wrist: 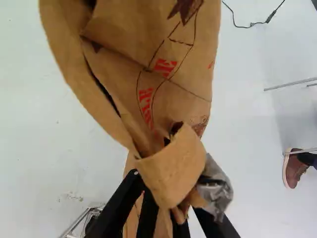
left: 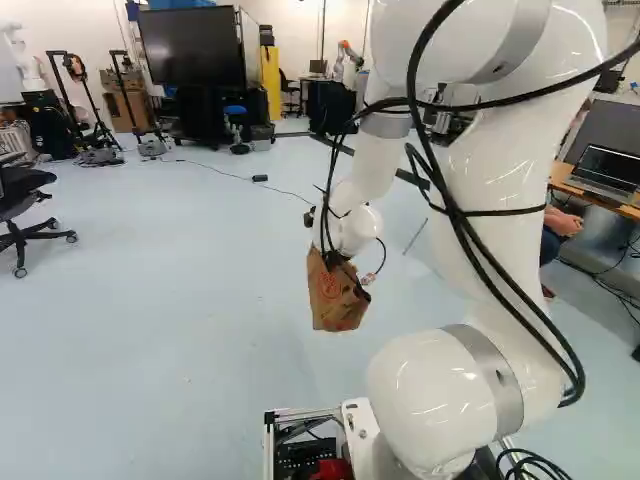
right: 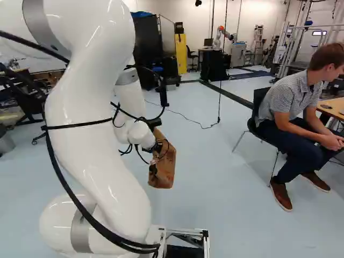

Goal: Pick up the grocery bag from the ground

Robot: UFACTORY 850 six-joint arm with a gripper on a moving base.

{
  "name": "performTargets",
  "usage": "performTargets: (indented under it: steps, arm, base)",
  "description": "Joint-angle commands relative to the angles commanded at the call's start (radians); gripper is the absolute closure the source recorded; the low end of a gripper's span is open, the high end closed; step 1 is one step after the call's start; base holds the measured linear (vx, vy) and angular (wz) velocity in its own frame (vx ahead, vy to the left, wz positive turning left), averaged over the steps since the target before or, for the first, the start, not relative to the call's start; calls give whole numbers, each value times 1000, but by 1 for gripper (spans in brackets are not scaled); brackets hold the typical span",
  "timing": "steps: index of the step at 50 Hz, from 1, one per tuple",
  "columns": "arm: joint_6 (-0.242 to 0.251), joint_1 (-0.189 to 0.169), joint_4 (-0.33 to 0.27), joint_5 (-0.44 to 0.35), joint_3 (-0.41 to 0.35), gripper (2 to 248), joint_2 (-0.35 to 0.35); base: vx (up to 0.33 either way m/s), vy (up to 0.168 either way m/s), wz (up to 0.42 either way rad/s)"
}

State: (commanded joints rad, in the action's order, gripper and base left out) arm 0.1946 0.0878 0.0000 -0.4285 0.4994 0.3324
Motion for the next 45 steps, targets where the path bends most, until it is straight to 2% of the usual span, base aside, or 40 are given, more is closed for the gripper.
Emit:
performTargets:
  steps: [22, 45]
  arm:
    - [-41, -18, 0, -92, -86, 231, -127]
    - [-100, -45, 0, -229, -213, 231, -315]
  base:
    - [0, 0, 0]
    - [0, 0, 0]
